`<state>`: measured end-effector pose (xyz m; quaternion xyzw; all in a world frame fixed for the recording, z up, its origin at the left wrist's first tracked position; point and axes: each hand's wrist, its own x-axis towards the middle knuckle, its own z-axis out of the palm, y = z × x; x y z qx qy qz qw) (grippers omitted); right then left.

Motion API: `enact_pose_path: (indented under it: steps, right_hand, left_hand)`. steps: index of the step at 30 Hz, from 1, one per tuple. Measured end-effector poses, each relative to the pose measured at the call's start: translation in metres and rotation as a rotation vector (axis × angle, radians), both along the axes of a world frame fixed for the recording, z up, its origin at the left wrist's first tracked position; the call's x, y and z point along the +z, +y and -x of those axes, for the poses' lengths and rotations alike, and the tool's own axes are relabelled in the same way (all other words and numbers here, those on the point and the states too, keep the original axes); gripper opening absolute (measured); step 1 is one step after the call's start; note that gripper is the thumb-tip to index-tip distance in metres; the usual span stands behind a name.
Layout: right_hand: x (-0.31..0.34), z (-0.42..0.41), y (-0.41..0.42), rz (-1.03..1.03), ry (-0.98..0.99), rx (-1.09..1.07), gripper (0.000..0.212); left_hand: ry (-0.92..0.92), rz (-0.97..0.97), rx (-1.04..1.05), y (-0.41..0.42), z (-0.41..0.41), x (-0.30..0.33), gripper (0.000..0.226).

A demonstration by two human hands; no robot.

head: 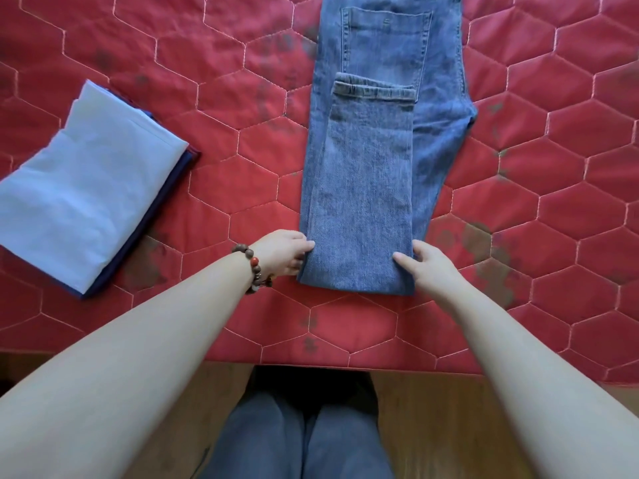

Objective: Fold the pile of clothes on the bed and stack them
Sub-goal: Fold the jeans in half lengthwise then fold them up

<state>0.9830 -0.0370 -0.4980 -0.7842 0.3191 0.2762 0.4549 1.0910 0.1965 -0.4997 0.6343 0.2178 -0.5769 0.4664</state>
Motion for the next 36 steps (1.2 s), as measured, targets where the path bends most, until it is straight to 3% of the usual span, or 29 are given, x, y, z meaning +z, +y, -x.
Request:
enact_pose_path:
  steps: [3,7,10,15,19,23,28,31,33,36]
  right_hand:
    - [0.001,0.003,0.001,0.055,-0.035,0.002,0.011]
    - [-0.004,0.016,0.005,0.078,-0.005,0.019,0.018]
    - [-0.004,0.021,0.008,0.115,-0.030,0.039,0.019]
    - [-0.001,0.034,0.011,0.127,-0.002,0.014,0.038]
    - [0.002,0.026,0.015,0.086,-0.052,0.044,0.021]
    - [0.017,0.019,0.011,0.085,-0.210,0.048,0.005]
    - [0.053,-0.014,-0.013,-0.040,-0.511,-0.117,0.023]
    - [0.067,-0.027,-0.015,-0.012,-0.684,-0.165,0.014]
    - [0.044,-0.019,-0.009,0.060,-0.523,-0.128,0.013]
    - [-0.009,0.003,-0.004,0.056,-0.067,0.045,0.019]
  left_hand:
    - [-0.098,0.030,-0.026,0.005,0.006,0.000,0.034]
    - [-0.196,-0.036,-0.123,0.014,0.021,-0.005,0.030]
    - [-0.239,0.016,-0.112,0.019,0.028,-0.007,0.019]
    - [-0.333,0.015,-0.263,0.031,0.041,-0.010,0.036]
    - [-0.487,0.015,-0.430,0.022,0.035,-0.004,0.026]
    - [-0.591,0.096,-0.309,0.009,0.025,0.023,0.023]
    - [-0.756,0.337,-0.064,-0.012,-0.007,0.072,0.023]
    - [-0.873,0.356,-0.029,-0.017,-0.011,0.076,0.026]
    - [-0.801,0.154,-0.134,-0.010,0.000,0.045,0.024]
    - [-0.595,-0.176,-0.426,0.000,0.016,-0.001,0.020]
